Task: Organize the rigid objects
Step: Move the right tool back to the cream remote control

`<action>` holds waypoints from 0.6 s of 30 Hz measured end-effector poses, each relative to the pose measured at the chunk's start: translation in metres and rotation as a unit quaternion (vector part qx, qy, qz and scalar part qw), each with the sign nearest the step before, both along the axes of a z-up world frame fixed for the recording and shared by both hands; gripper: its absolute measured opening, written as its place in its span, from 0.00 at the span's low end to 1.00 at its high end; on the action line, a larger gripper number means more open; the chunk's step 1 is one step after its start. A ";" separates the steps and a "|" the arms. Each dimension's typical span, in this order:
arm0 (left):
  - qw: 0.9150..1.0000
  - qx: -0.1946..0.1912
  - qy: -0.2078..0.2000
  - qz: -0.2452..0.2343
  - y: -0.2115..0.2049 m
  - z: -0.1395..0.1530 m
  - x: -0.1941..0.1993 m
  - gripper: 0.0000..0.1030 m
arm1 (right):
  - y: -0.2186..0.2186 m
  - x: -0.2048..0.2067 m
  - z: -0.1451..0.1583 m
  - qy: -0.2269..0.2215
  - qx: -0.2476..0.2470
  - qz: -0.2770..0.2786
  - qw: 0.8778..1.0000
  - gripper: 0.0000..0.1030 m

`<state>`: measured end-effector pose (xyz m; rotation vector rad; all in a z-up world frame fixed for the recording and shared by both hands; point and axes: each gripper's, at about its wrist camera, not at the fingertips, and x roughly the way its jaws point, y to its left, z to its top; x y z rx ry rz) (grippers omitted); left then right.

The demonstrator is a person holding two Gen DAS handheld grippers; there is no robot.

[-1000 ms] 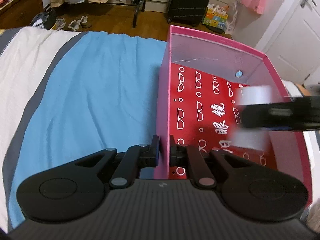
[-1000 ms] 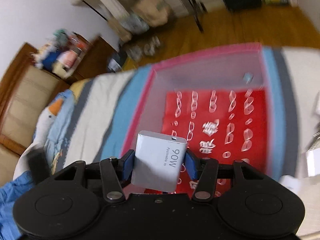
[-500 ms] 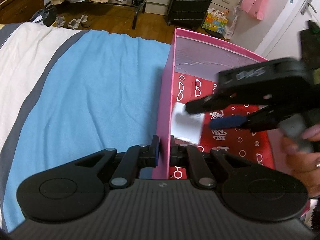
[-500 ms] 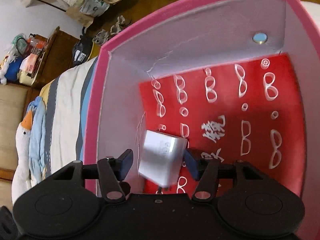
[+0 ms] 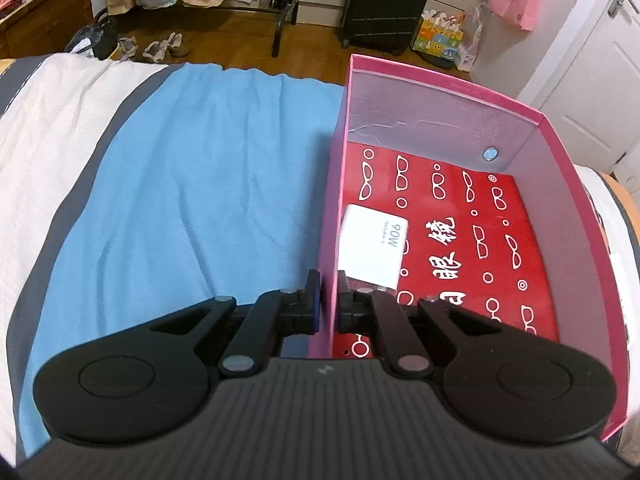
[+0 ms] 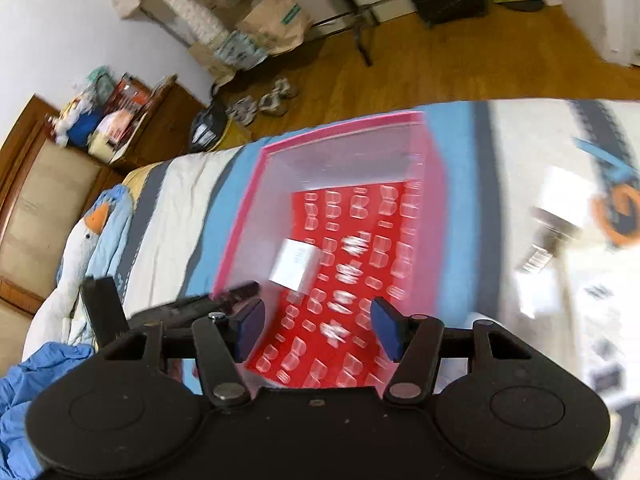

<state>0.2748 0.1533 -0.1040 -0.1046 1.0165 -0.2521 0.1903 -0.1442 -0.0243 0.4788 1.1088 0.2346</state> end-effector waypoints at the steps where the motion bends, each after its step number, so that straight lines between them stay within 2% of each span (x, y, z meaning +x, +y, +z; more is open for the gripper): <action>1: 1.000 0.001 0.002 0.001 0.000 0.000 0.000 0.05 | -0.009 -0.007 -0.002 0.006 -0.002 -0.009 1.000 0.62; 6: 1.000 0.014 0.003 0.004 -0.003 0.001 0.000 0.05 | -0.049 -0.053 -0.026 0.031 0.002 -0.060 0.998 0.62; 10: 1.000 0.014 0.004 0.008 -0.002 0.001 -0.001 0.05 | -0.070 -0.088 -0.060 0.064 0.031 -0.106 0.992 0.63; 14: 1.000 0.026 0.011 0.001 -0.006 0.004 -0.005 0.05 | -0.079 -0.107 -0.091 0.098 0.043 -0.126 0.986 0.64; 18: 1.000 0.021 0.015 0.006 -0.002 0.003 -0.006 0.05 | -0.075 -0.116 -0.111 0.121 0.063 -0.150 0.979 0.64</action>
